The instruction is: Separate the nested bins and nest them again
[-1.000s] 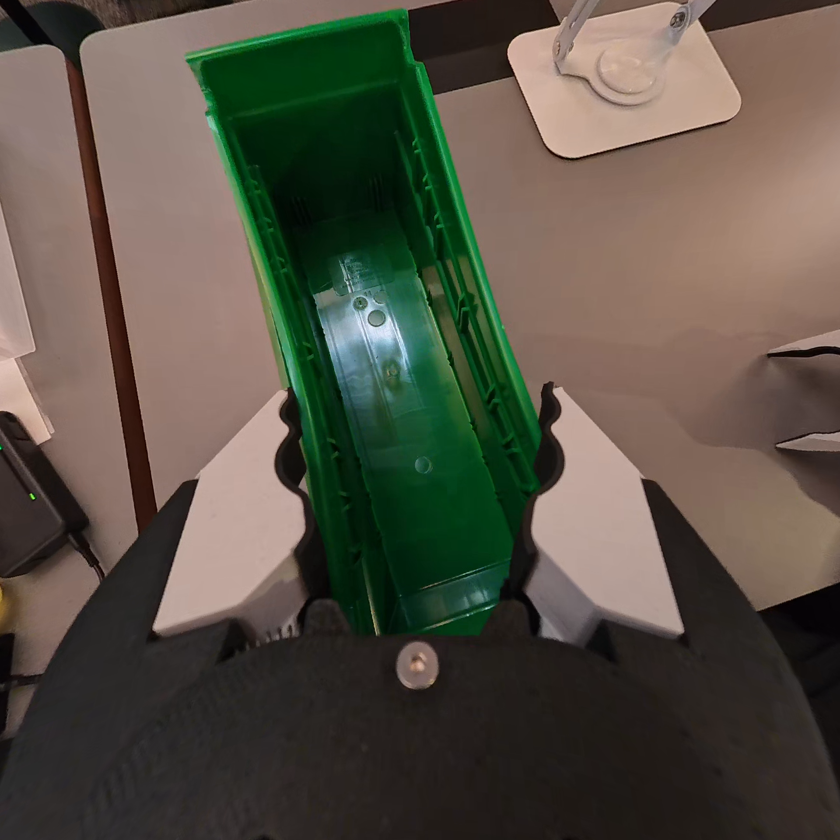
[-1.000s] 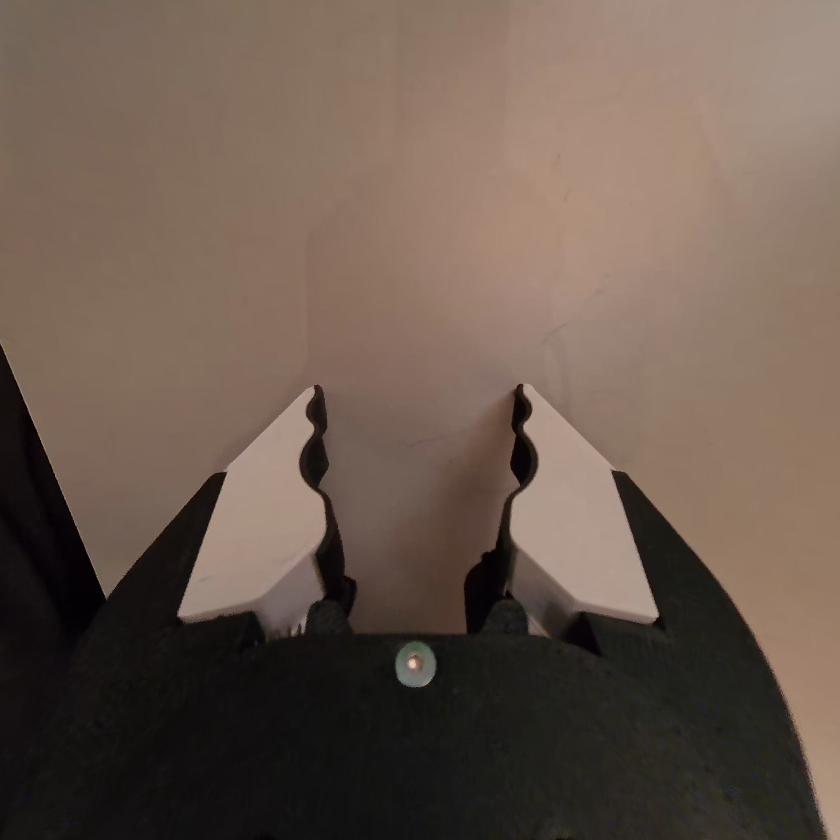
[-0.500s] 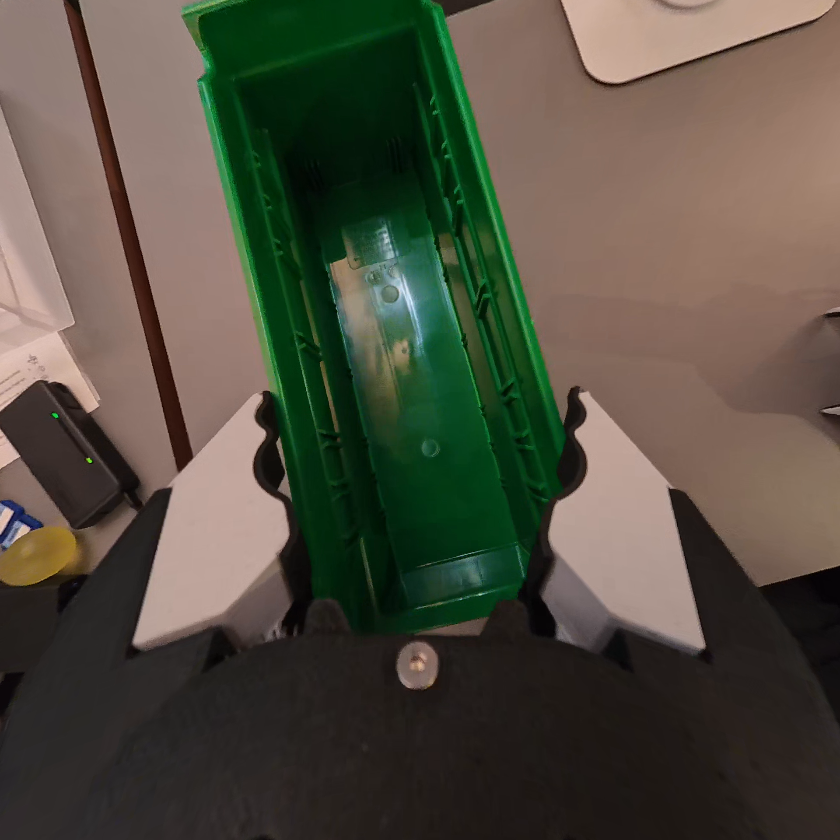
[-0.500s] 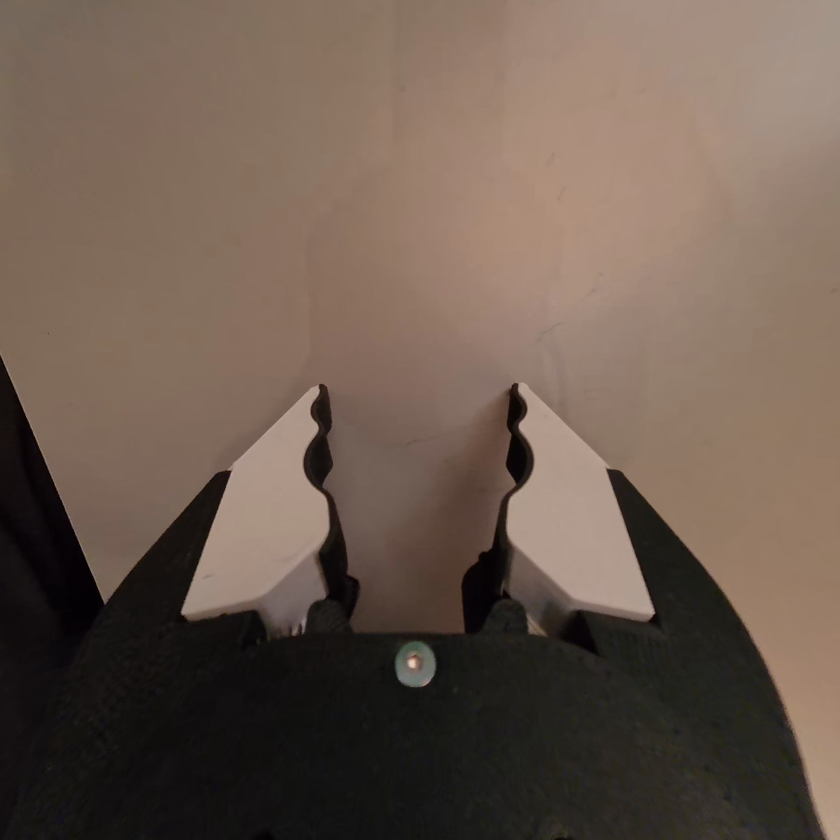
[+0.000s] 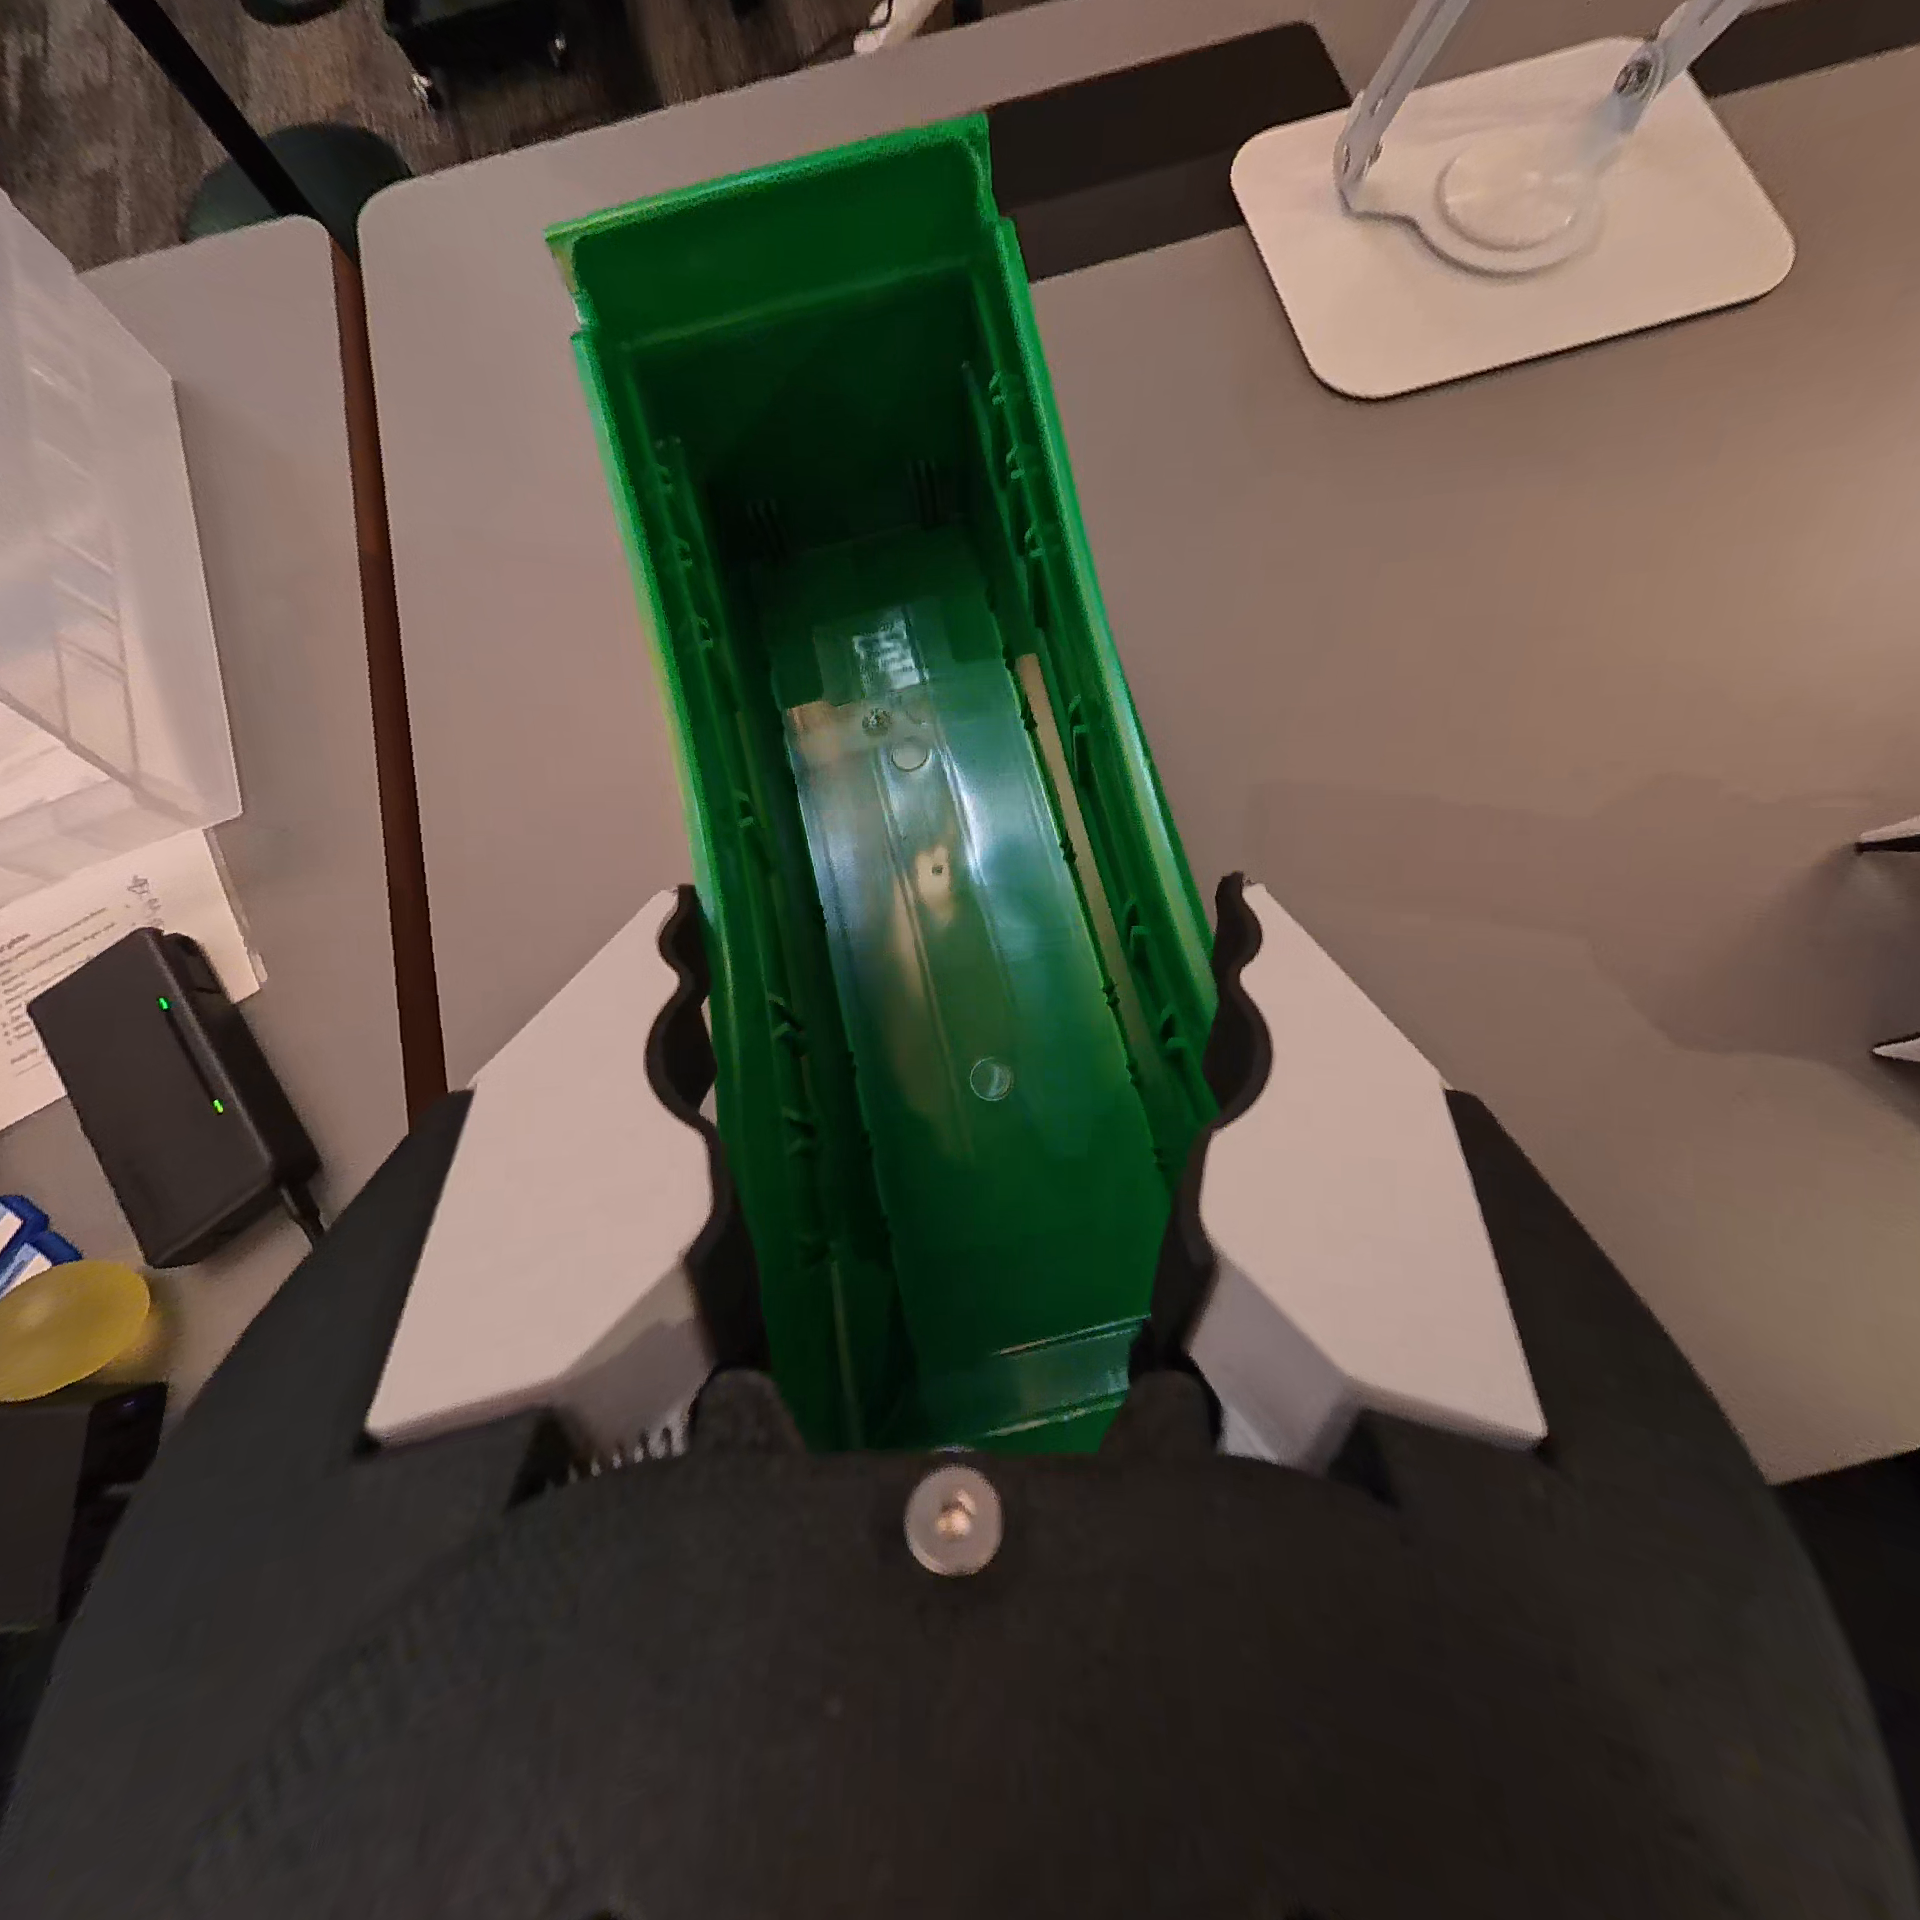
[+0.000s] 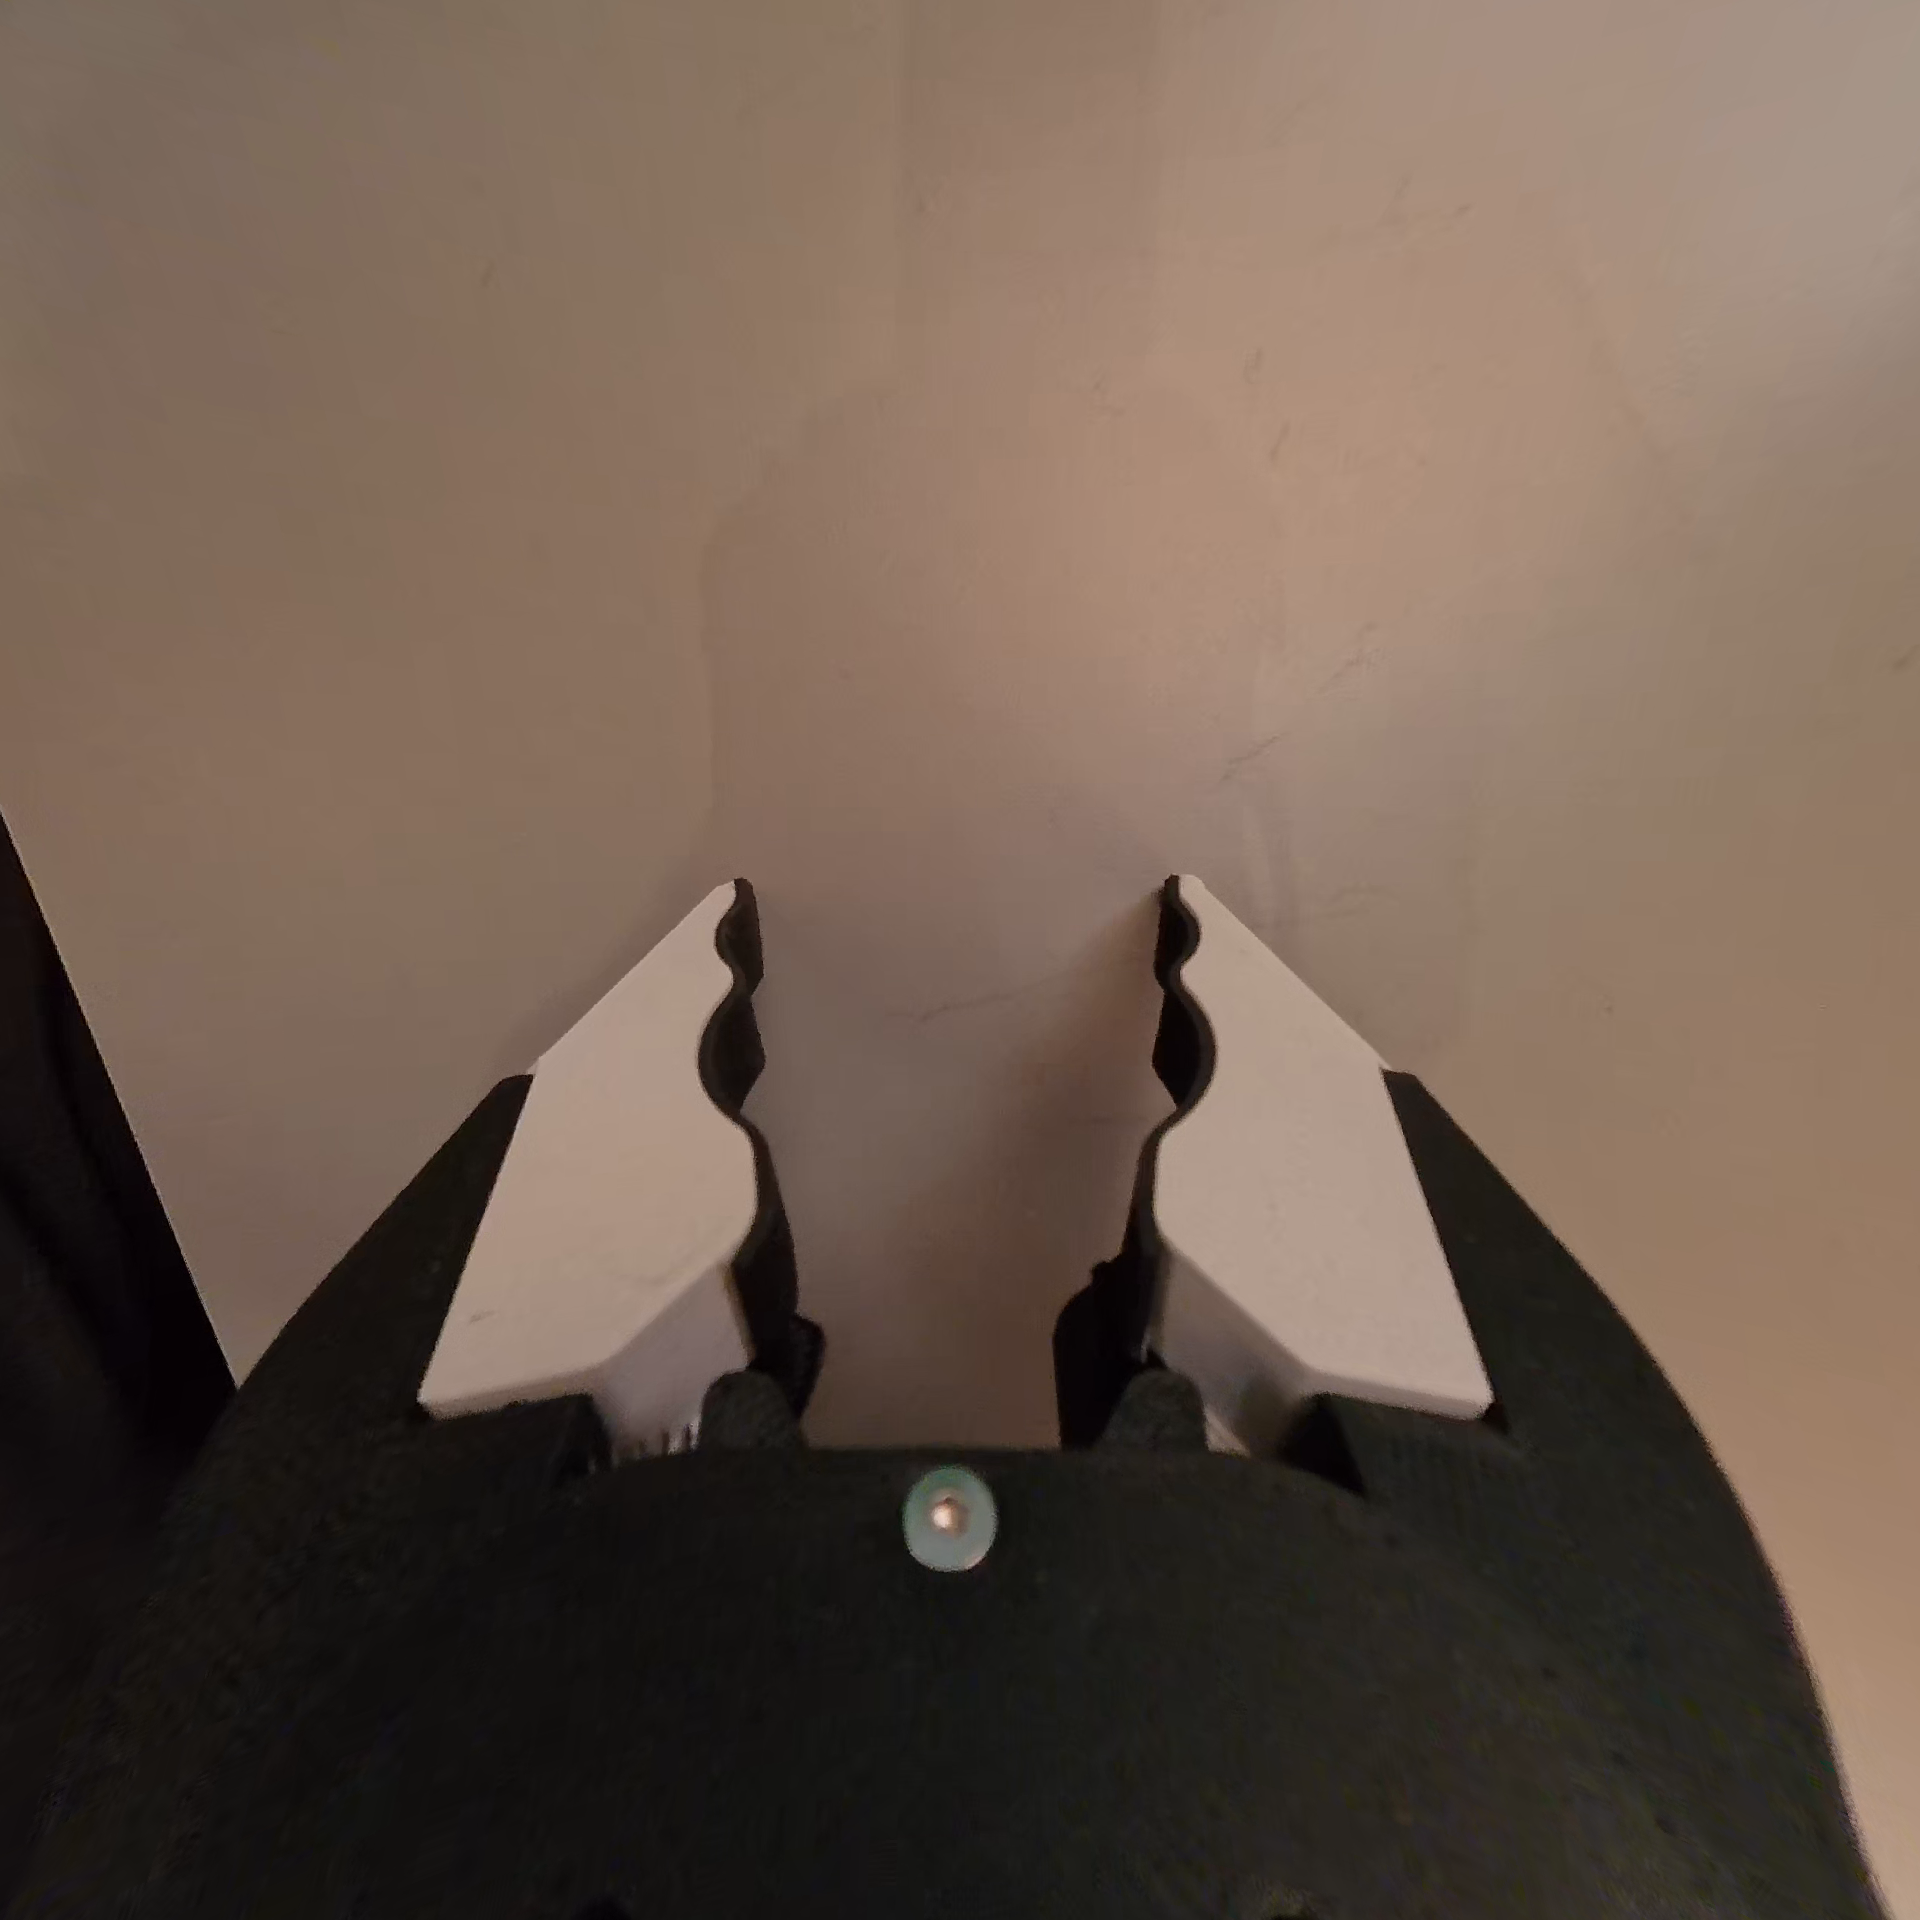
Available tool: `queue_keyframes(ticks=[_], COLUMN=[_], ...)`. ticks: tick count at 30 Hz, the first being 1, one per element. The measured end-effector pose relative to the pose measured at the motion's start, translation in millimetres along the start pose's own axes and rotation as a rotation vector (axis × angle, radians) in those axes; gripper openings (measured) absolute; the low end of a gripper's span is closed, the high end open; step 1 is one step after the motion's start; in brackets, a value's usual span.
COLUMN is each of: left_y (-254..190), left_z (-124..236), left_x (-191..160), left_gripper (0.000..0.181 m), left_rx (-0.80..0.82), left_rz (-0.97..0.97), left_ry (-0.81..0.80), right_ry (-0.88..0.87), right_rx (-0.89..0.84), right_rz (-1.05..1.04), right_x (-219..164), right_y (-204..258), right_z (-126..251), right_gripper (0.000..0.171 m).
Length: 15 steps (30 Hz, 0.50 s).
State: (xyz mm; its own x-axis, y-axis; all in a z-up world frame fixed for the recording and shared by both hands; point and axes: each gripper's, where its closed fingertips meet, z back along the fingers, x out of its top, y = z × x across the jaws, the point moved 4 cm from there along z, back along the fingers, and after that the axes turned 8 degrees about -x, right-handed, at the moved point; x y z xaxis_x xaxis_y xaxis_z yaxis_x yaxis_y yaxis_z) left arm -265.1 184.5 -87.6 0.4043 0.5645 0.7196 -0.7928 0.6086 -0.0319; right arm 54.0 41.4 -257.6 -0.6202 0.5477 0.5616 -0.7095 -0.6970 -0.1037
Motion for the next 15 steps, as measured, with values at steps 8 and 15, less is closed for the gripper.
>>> queue_keyframes(ticks=[8, 15], left_y=[5.9, -3.7], left_z=[36.2, 7.0], left_x=[31.6, 8.7], left_gripper=[0.006, 0.08], left_rx=[-0.038, -0.097], left_rz=[0.059, 0.071], left_ry=[-0.234, 0.018], right_ry=[-0.004, 0.023], right_rx=[-0.002, 0.0], right_rz=[-0.003, 0.004], right_x=[0.2, 1.8], right_y=[-0.9, 4.2], right_z=[-0.3, 0.1], right_gripper=[0.074, 0.07])
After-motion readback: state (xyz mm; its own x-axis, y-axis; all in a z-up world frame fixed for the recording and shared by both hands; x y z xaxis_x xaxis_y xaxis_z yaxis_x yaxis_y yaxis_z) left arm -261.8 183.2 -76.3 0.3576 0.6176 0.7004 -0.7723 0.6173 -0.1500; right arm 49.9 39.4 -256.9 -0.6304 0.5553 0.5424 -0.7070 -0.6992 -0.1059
